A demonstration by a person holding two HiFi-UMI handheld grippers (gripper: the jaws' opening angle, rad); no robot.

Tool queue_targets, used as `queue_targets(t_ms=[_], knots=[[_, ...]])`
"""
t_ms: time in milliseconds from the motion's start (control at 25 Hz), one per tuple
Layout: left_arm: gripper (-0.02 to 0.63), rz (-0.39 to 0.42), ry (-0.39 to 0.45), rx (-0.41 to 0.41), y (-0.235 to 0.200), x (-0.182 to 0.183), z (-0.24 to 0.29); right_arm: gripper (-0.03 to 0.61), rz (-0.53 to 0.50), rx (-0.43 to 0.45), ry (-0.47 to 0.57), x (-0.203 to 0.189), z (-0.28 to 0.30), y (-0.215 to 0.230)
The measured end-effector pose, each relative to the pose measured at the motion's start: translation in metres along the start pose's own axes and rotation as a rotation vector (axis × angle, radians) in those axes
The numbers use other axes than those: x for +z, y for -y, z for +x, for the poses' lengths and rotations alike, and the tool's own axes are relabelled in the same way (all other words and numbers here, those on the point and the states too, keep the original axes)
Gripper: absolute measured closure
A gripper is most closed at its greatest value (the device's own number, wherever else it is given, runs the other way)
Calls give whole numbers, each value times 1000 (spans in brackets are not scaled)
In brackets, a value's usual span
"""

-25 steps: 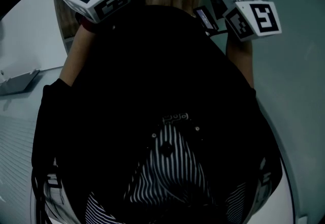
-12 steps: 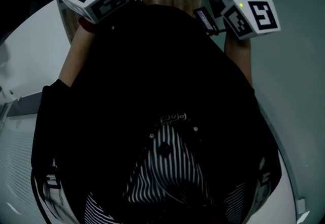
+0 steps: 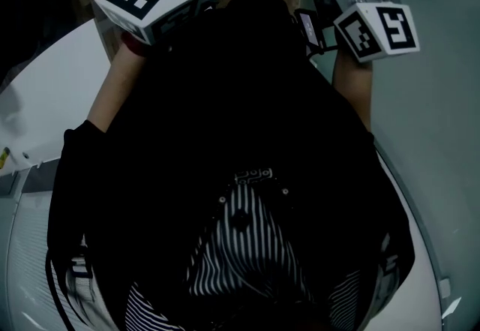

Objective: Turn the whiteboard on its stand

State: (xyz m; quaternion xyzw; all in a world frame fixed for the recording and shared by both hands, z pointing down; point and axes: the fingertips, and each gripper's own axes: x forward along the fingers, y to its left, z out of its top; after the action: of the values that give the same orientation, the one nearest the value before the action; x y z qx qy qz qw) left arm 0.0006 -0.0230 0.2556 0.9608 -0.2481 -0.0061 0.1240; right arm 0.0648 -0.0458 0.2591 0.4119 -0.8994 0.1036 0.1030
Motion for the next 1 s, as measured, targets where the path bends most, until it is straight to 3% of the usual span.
queue_targets(t_ms=[160,360,1000], knots=[[612,12,-5,26,-4,-1,-2,577,-44,28,-10,-1,2,-3],[612,-7,-30,57,-6,-7,-5,577,7,39,-45,-18,2,3],[614,-27,-73,66,-9,-15,-5,577,59,58,-66,-19,15,5]])
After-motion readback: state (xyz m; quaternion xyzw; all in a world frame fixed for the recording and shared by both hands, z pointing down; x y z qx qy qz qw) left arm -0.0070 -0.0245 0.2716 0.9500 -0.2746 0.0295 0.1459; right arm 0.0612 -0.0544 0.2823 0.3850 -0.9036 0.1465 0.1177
